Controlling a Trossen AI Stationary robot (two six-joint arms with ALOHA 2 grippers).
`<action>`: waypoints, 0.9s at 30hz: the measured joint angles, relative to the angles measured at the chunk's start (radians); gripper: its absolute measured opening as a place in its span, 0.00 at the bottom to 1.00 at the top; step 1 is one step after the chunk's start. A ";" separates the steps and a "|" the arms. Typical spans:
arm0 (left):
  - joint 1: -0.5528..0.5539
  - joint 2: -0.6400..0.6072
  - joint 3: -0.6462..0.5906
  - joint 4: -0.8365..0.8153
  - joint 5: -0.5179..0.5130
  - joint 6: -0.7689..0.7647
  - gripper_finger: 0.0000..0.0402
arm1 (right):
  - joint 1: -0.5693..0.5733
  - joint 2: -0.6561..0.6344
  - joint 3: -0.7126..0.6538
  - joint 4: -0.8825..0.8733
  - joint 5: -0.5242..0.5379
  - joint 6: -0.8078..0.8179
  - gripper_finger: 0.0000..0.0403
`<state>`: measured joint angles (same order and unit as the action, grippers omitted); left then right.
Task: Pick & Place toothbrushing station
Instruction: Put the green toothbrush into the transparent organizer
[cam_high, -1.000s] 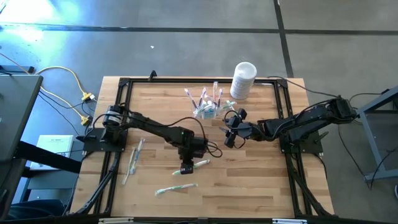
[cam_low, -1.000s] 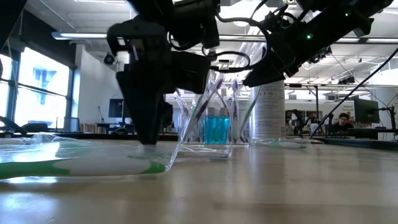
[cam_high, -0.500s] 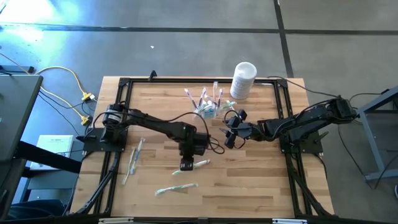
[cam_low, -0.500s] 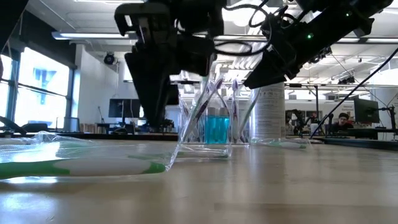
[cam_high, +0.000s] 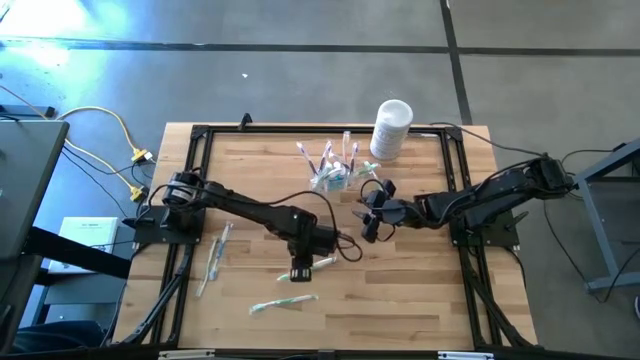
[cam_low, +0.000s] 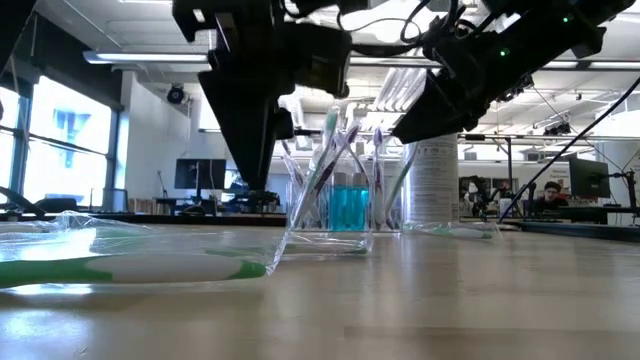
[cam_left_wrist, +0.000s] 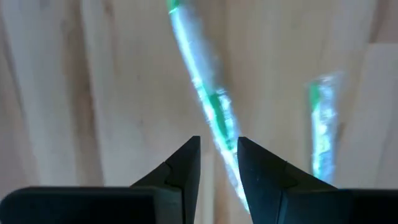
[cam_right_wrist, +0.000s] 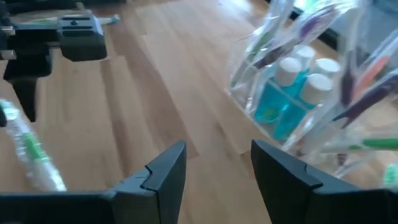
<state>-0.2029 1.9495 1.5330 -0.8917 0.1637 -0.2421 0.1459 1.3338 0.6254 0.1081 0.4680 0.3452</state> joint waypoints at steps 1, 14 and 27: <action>-0.004 0.000 0.000 0.009 -0.010 -0.007 0.25 | 0.009 0.000 0.000 0.000 -0.003 0.009 0.43; -0.113 0.011 -0.005 0.031 -0.230 -0.111 0.25 | 0.121 0.000 0.000 0.001 0.004 0.186 0.43; -0.152 0.021 -0.006 0.025 -0.273 -0.193 0.25 | 0.271 0.000 0.000 0.003 0.127 0.300 0.43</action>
<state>-0.3553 1.9704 1.5267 -0.8666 -0.1093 -0.4351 0.4167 1.3338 0.6254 0.1109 0.5948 0.6451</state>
